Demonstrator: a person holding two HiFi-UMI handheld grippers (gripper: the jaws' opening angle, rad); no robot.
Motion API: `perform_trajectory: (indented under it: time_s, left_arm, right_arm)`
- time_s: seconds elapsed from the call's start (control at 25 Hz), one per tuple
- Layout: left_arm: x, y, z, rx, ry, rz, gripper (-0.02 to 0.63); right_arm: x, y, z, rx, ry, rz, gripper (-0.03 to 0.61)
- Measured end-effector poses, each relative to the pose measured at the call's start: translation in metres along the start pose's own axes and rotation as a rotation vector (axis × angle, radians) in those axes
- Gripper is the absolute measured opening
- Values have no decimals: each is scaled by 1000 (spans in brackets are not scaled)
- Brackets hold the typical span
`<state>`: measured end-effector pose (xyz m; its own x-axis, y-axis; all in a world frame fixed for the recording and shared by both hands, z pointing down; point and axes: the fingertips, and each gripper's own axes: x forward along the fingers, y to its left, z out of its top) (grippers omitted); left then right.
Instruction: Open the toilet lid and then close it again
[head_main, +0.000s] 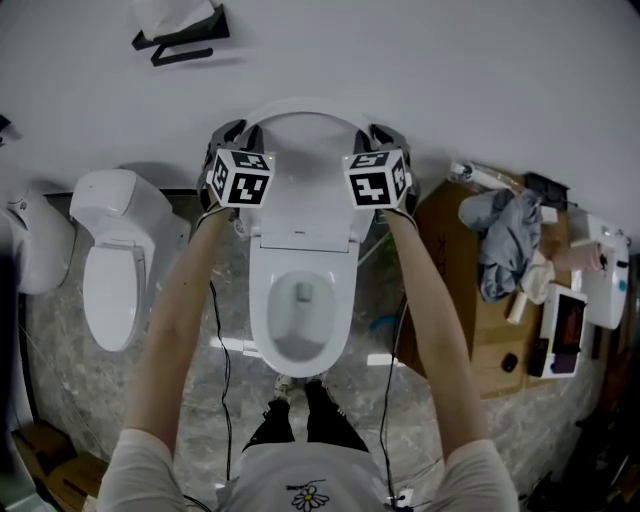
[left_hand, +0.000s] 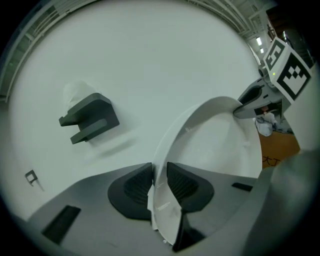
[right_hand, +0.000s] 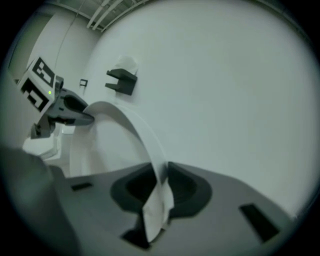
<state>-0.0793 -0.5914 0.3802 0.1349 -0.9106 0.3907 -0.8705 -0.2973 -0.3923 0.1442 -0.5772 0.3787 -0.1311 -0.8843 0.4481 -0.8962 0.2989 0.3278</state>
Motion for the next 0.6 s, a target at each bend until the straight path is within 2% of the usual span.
perform_trajectory:
  time_s: [0.08,0.12,0.44,0.6]
  left_arm:
    - [2,6,1,6,-5,30,73]
    - [2,8,1,1,-9,33,66]
    - [-10,5,-2,-88,-31,-10,74]
    - [-26,0,-5,-80,-39,-40,78]
  right_arm:
    - [1,-4,1,-23,-1,-31,80]
    - [1,-4,1,-36,-1,-44,76]
    - [-9,0,-4,-45,3,-41,72]
    - [-25,5,-9,-62,9,-35,72]
